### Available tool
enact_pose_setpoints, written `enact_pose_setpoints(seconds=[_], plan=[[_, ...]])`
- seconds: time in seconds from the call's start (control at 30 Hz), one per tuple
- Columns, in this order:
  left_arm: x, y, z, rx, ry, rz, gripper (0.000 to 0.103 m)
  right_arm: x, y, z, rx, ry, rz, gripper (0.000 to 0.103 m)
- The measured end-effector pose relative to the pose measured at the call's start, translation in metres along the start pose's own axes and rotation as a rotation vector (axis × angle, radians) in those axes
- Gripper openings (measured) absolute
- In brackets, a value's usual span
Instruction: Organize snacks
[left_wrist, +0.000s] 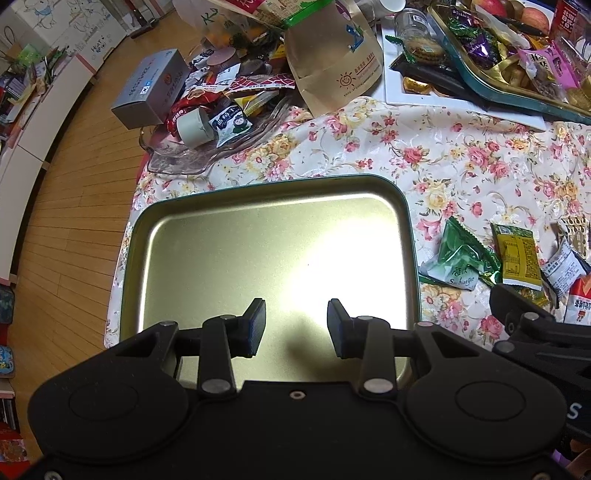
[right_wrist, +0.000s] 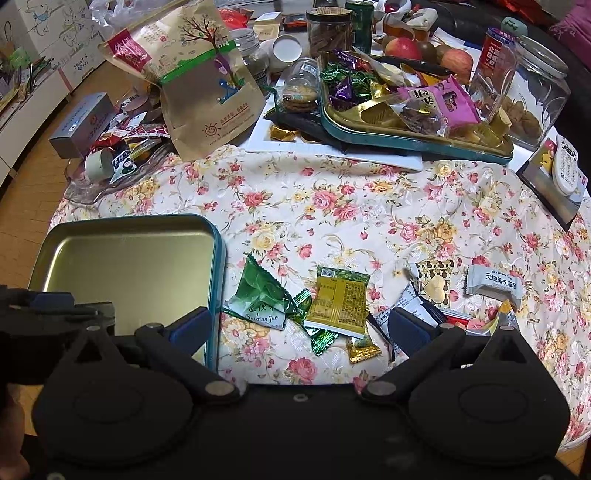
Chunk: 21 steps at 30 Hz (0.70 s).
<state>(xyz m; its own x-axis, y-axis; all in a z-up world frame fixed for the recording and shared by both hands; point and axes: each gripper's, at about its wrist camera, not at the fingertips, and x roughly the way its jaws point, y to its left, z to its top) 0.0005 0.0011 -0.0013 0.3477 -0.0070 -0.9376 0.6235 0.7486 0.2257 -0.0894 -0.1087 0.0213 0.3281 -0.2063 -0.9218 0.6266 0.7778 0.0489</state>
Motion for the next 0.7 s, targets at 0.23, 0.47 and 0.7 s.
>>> enact_pose_setpoints(seconds=[0.23,0.47,0.7], plan=[[0.0020,0.0007,0.0002,-0.011,0.018,-0.018,0.045,0.0010,0.0010,-0.0006,-0.006,0.005,0.001,0.103],[0.0046,0.0011,0.0006,-0.021,0.039,-0.038,0.045,0.0021,0.0011,0.0001,-0.011,0.015,0.005,0.103],[0.0056,0.0010,0.0003,-0.025,0.043,-0.042,0.045,0.0031,0.0028,-0.0015,-0.016,0.023,0.007,0.103]])
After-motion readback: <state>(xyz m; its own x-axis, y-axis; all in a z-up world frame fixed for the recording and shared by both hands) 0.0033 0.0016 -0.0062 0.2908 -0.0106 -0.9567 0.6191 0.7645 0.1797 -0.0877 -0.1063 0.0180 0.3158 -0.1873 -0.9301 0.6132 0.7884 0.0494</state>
